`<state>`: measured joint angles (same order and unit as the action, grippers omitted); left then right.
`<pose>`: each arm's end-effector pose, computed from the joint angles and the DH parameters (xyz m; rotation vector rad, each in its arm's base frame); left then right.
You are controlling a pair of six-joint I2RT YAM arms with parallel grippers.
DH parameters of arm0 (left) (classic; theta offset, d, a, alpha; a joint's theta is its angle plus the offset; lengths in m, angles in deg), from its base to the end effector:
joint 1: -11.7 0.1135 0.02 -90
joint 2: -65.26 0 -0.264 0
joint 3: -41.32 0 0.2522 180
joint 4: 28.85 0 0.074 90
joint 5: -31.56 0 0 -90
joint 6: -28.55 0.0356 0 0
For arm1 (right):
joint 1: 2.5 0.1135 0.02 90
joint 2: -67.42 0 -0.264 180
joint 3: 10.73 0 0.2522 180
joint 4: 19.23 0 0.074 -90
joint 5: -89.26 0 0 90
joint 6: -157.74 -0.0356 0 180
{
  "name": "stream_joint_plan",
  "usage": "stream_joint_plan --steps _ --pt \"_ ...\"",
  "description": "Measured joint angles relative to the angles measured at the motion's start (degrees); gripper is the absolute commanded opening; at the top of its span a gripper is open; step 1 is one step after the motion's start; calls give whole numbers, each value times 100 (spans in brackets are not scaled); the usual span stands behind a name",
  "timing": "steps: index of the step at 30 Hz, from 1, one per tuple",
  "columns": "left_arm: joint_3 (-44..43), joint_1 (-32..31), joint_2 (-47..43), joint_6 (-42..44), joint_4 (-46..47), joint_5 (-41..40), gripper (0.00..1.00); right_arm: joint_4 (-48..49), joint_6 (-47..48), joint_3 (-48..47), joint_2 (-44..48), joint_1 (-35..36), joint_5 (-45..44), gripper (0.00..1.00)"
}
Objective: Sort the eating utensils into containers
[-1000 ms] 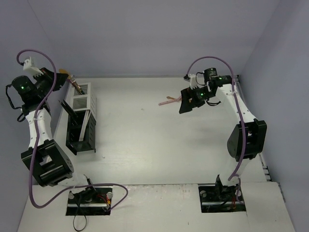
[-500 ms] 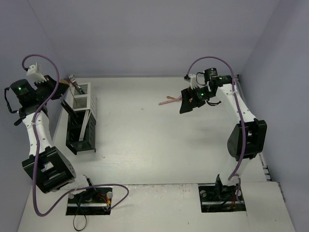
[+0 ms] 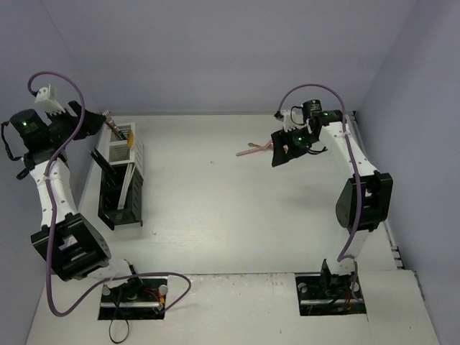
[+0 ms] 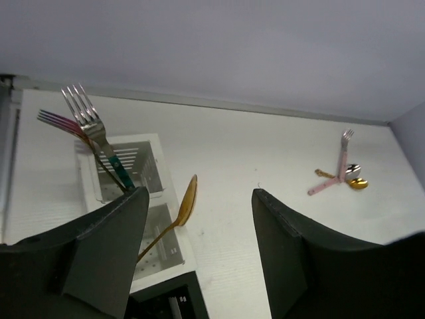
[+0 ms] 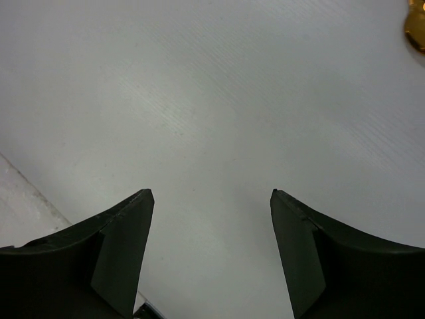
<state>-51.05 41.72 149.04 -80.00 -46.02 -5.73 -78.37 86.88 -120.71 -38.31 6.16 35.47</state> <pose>0.3045 0.1432 0.3994 -0.0355 1.7008 -0.6369 0.3944 0.0813 0.3023 -0.8143 2.2612 0.7093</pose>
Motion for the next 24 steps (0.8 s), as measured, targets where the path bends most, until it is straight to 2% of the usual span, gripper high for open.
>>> stream_joint_plan --steps 3,6,14,19,24 --pt "-694 -188 -1 559 -473 -191 61 46 -69 -309 -292 -12 -488 59" --pt "-1464 -721 -27 1454 -1168 -525 61 168 -154 -674 -670 -38 -920 58" --pt "-2399 -3080 68 3357 -3138 -1552 61 273 -365 -913 -1259 -240 -1427 57" --pt "-3009 -4470 1174 3851 -3941 -1866 61 286 -412 -896 -1248 -593 -1431 58" --pt "-3700 -5234 2960 3886 -4226 -1618 61 316 -409 -471 -895 -1022 -1415 59"
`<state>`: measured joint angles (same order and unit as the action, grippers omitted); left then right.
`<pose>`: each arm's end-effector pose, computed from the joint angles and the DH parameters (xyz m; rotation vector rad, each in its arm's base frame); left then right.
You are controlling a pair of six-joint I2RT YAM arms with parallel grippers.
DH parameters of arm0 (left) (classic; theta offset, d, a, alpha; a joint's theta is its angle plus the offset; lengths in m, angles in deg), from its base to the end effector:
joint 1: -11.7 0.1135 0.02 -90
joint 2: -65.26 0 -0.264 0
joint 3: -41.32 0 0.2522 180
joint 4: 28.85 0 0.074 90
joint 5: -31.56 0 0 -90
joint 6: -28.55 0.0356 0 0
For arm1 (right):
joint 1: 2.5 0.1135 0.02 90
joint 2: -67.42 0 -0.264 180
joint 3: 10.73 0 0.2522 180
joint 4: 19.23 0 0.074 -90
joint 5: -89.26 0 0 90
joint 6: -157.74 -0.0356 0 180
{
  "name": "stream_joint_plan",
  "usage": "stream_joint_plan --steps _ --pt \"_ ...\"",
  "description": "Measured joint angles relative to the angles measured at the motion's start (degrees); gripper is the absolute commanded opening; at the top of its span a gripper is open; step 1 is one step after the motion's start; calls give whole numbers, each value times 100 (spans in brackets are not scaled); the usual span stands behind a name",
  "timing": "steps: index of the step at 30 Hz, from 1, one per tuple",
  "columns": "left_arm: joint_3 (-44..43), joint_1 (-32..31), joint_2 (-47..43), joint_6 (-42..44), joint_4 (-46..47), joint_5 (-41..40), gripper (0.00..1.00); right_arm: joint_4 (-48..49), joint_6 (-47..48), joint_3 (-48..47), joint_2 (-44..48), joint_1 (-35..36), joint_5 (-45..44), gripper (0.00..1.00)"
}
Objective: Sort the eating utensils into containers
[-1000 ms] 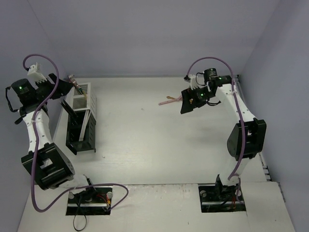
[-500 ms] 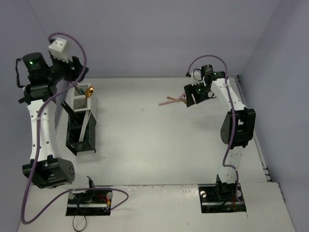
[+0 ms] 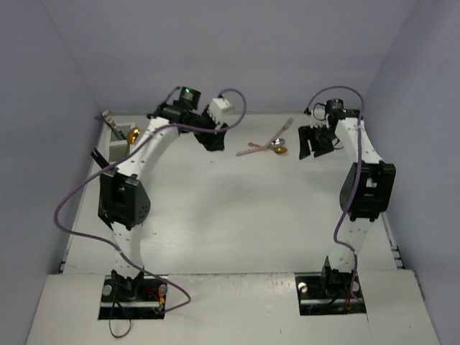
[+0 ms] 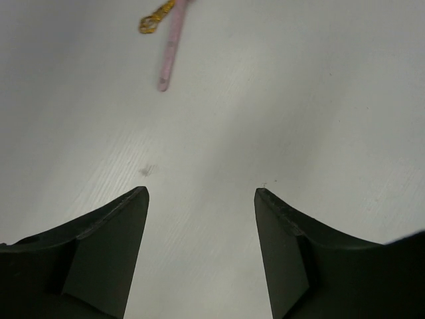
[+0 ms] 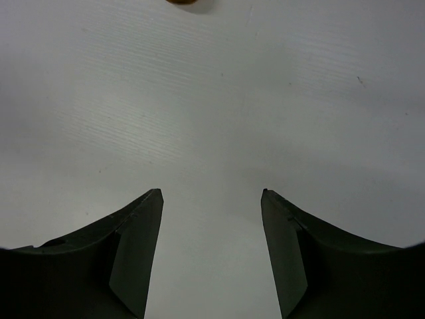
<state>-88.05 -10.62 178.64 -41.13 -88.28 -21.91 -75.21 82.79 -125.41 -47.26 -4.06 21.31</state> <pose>0.4006 -0.1874 0.3547 1.1096 1.9691 -0.7553 0.4425 0.0013 0.2647 -0.4378 2.4440 0.3683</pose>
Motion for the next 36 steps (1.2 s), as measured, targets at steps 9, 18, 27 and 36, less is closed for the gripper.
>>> stream_joint_plan --steps 9,18,27,36 --pt "-1725 -388 2734 -128 -206 282 61 -28 7 718 1221 -271 107 61" --pt "-3090 -587 3769 -151 -201 109 61 -59 -7 1051 1836 -271 279 63" --pt "-3229 -570 4076 -163 140 -170 61 -137 -23 1053 1984 -276 304 64" --pt "-3323 -570 4257 -277 809 -327 61 -231 -19 1049 1988 -276 309 64"
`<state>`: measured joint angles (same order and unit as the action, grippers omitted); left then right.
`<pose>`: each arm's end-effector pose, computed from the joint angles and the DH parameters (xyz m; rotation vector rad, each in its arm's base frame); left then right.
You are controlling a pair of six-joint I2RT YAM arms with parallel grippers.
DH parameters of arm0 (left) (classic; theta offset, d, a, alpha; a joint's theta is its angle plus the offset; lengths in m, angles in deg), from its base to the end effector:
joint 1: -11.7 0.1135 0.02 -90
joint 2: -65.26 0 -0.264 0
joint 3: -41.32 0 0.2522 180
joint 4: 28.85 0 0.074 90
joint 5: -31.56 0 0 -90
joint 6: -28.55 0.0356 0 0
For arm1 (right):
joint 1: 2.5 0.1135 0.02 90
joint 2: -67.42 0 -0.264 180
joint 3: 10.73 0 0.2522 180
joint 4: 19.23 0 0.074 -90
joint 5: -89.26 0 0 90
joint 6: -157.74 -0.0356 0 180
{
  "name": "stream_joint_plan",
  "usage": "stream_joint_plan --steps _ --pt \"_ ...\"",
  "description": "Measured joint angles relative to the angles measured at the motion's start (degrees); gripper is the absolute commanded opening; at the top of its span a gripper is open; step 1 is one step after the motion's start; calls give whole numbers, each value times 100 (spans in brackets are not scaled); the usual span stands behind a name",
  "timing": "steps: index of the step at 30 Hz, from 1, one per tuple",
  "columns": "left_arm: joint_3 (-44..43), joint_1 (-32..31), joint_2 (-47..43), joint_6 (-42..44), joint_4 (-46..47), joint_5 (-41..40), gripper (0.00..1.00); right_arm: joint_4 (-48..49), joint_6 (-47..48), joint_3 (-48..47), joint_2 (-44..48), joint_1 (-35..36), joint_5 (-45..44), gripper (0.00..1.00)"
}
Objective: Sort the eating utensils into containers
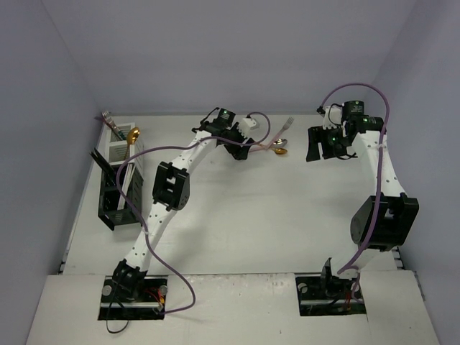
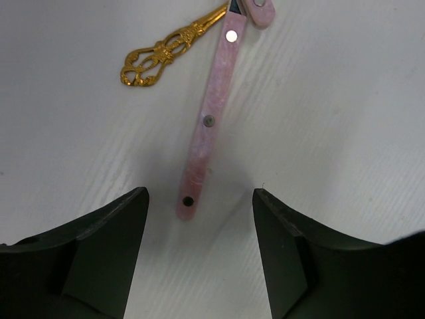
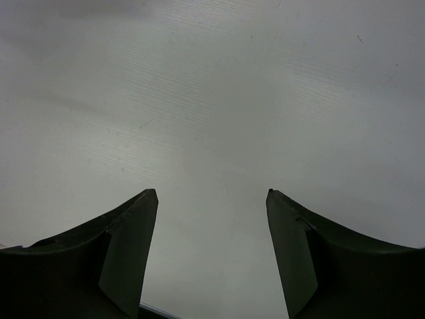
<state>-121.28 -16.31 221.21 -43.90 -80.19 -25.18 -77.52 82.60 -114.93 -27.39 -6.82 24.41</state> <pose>0.5076 -0.2921 0.1773 1.1537 2.0075 -0.7708 0.3609 -0.0121 0.3377 -0.4103 2.3149 0.3690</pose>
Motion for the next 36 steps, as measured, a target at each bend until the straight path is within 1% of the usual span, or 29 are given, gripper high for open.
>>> stream_joint_plan --steps 3,4,5,8,9,14,15,17,21,25,31,34,36 --pt "-4 0 50 -29 233 -49 60 -21 9 0 0 0 0 64" --pt "-32 0 78 -38 293 -50 58 -31 16 0 0 0 0 64" --pt "-68 0 112 -50 345 -43 54 -36 20 0 0 0 0 64" --pt "-147 -5 189 -108 471 37 38 -49 31 0 0 0 -3 64" --pt "-144 -7 191 -127 484 67 36 -56 37 0 0 0 -4 64" --pt "122 -76 89 -87 631 115 15 -82 46 -24 0 0 -3 64" --pt "181 -104 51 -43 618 107 9 -85 47 -33 0 0 -2 64" --pt "359 -176 -73 39 542 103 4 -95 58 -56 0 -1 -2 64" --pt "1144 -318 -569 215 448 65 0 -100 89 -74 0 -14 18 64" --pt "2130 -408 -1228 449 234 33 0 -108 130 -74 0 -20 72 63" --pt "3203 -417 -2165 565 55 37 0 -114 155 -74 0 -22 171 63" --pt "3943 -413 -2904 523 76 38 0 -114 163 -74 0 -22 214 63" --pt "4583 -413 -3544 431 348 16 0 -114 174 -72 2 -25 245 63"
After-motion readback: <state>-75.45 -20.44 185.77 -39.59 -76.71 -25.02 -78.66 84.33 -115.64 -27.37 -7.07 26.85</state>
